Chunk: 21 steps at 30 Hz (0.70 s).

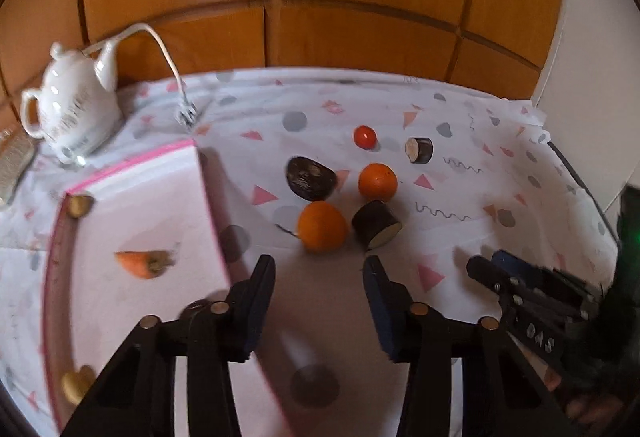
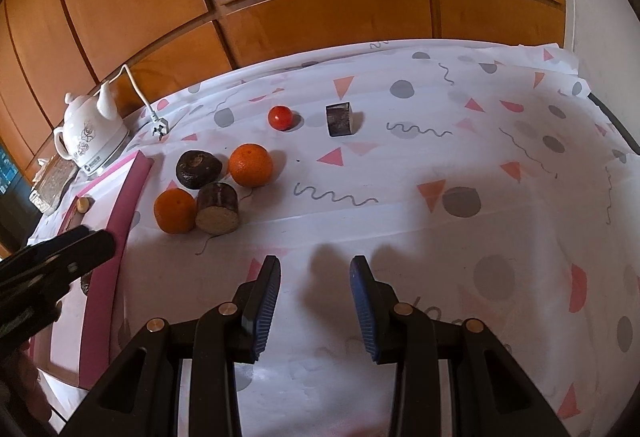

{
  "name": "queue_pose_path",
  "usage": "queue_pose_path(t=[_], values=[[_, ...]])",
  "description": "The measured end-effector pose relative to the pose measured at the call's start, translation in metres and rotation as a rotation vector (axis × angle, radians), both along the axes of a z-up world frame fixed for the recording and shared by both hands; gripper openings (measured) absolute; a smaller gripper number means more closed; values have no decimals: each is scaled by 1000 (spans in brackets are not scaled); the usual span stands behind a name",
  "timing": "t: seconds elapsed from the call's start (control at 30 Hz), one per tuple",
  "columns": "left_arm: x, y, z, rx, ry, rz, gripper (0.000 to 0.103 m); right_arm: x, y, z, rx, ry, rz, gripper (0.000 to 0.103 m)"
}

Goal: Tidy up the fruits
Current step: 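Move both grippers from the tray back toward the remaining produce, then grasp the mandarin orange with the left gripper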

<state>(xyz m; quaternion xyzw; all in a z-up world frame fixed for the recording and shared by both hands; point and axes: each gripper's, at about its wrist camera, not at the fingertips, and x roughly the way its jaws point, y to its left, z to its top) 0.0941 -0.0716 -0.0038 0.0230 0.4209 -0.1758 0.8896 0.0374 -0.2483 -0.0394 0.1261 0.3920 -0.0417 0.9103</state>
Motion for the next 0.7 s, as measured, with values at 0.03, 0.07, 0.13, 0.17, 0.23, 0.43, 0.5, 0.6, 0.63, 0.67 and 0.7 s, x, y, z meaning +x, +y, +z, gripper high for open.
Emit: queue_pose_path(t=[0.03, 0.07, 0.13, 0.17, 0.23, 0.43, 0.5, 0.6, 0.63, 0.67, 0.7], values=[[5, -1, -2, -8, 13, 8, 46, 0, -1, 0, 0, 0, -1, 37], [10, -2, -4, -10, 23, 16, 46, 0, -2, -1, 0, 0, -2, 37], [21, -5, -8, -26, 45, 33, 46, 0, -4, -1, 0, -1, -5, 37], [25, -6, -10, -35, 55, 35, 46, 0, -5, -2, -1, -1, -6, 37], [35, -9, -15, -31, 70, 53, 46, 0, -8, -2, 3, -1, -9, 37], [58, -15, -31, -45, 117, 88, 46, 1, -15, -4, 11, 2, -19, 37], [62, -17, -36, -42, 122, 95, 46, 2, -17, -5, 14, 6, -24, 37], [64, -23, -39, -37, 126, 78, 43, 3, -20, -6, 14, 12, -29, 37], [65, -26, -42, -26, 131, 72, 39, 4, -21, -6, 13, 13, -28, 37], [64, -27, -43, -17, 125, 67, 38, 5, -21, -6, 14, 14, -27, 37], [63, -27, -43, -21, 118, 64, 38, 6, -22, -6, 17, 15, -26, 37]])
